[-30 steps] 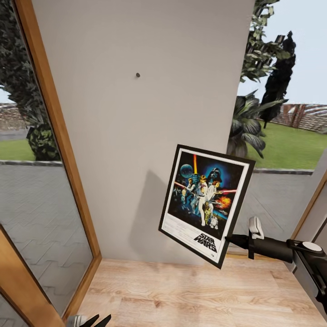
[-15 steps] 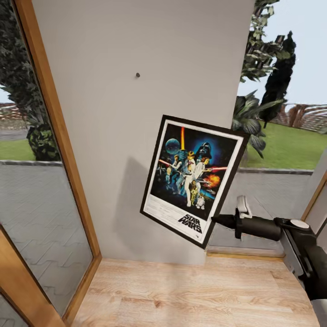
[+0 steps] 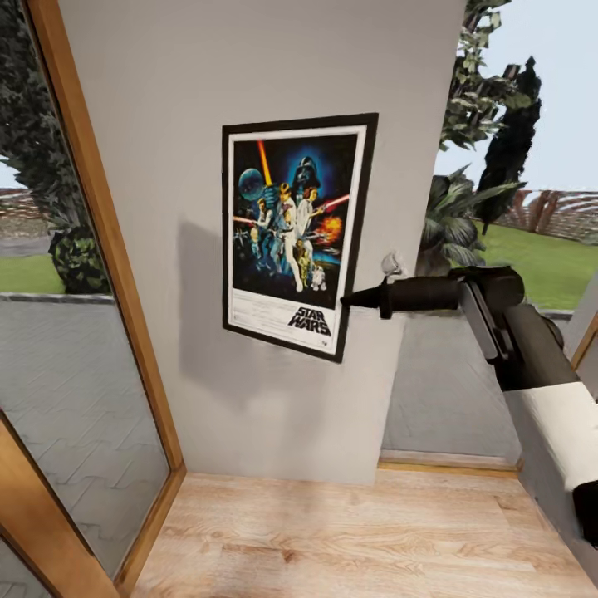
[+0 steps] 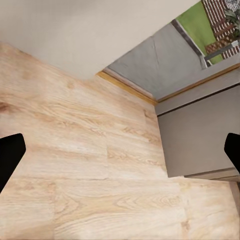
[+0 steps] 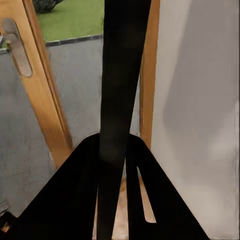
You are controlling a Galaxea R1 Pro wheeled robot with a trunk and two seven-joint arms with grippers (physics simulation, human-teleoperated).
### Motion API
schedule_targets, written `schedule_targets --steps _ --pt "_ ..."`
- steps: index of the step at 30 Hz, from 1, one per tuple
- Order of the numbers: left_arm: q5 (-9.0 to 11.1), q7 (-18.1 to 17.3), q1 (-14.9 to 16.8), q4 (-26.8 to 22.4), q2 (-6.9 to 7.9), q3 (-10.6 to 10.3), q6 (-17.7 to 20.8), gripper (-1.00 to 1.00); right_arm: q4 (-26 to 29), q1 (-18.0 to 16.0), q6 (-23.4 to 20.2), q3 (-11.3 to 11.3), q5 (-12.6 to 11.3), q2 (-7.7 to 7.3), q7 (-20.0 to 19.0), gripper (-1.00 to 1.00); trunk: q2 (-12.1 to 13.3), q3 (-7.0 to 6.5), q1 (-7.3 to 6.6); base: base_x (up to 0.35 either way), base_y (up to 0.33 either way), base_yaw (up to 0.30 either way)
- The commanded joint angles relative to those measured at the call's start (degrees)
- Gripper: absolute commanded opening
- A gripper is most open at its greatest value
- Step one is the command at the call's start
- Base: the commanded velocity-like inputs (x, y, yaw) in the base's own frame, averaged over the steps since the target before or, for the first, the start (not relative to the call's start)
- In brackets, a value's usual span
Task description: Pick up the poster from the kitchen countertop and hang it on one of the wall nails in the kitchen.
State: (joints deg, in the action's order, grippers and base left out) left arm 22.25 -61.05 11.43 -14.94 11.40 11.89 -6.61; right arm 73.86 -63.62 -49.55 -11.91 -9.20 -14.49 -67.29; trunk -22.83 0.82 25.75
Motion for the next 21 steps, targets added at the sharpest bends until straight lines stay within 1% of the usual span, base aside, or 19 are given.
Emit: schedule_targets --steps 1,2,3,6,8,10,12,14,15,17,19,21 --pt "0.26 -0.11 0.05 0.08 0.03 -0.19 -0.42 1.00 -1.01 -1.31 -0.96 -0.63 -0.20 0.00 -0.08 -1.00 -0.09 0.10 0.03 0.000 0.000 0.000" --pt "0.26 -0.11 0.06 0.08 0.03 -0.19 -0.42 1.00 -2.02 -2.42 -1.28 -1.14 -0.06 0.12 -0.07 -1.00 -0.09 0.10 0.03 0.000 0.000 0.000" --pt "0.26 -0.10 0.07 0.08 0.03 -0.20 -0.42 1.00 -4.05 -4.52 -1.74 -2.24 0.16 0.69 -0.06 -1.00 -0.09 0.10 0.03 0.000 0.000 0.000" --pt "0.26 -0.08 0.05 0.08 0.03 -0.20 -0.42 1.00 -6.38 -7.02 -2.14 -3.84 0.37 1.84 -0.10 -1.00 -0.09 0.10 0.03 0.000 0.000 0.000" --pt "0.25 -0.05 0.03 0.08 0.03 -0.20 -0.42 1.00 -8.25 -9.35 -2.39 -5.54 0.49 3.03 -0.16 -1.00 -0.09 0.10 0.03 0.000 0.000 0.000" --pt "0.27 -0.05 0.05 0.08 0.03 -0.20 -0.42 1.00 -8.79 -10.38 -2.47 -6.35 0.53 3.62 -0.18 -1.00 -0.09 0.10 0.03 0.000 0.000 0.000" --pt "0.26 -0.04 0.05 0.08 0.03 -0.20 -0.42 1.00 -9.43 -12.04 -2.53 -7.66 0.56 4.65 -0.30 -1.00 -0.09 0.10 0.03 0.000 0.000 0.000" --pt "0.27 -0.04 0.05 0.08 0.03 -0.20 -0.42 1.00 -9.65 -12.83 -2.53 -8.25 0.48 5.07 -0.56 -1.00 -0.09 0.10 0.03 0.000 0.000 0.000" --pt "0.26 -0.05 0.04 0.08 0.03 -0.20 -0.42 1.00 -9.75 -13.23 -2.03 -8.43 0.16 5.18 -1.85 -1.00 -0.09 0.10 0.03 0.000 0.000 0.000" --pt "0.27 -0.04 0.06 0.08 0.03 -0.20 -0.42 1.00 -9.81 -13.28 -1.35 -8.38 0.08 5.16 -2.97 -1.00 -0.09 0.10 0.03 0.000 0.000 0.000" --pt "0.26 -0.04 0.03 0.08 0.01 -0.20 -0.42 1.00 -10.30 -13.34 0.74 -8.28 0.07 5.08 -5.55 -1.00 -0.09 0.10 0.03 0.000 0.000 0.000" --pt "0.26 -0.04 0.04 0.08 -0.02 -0.20 -0.42 1.00 -10.95 -13.35 1.72 -8.26 0.06 5.05 -6.32 -1.00 -0.09 0.10 0.03 0.000 0.000 0.000"
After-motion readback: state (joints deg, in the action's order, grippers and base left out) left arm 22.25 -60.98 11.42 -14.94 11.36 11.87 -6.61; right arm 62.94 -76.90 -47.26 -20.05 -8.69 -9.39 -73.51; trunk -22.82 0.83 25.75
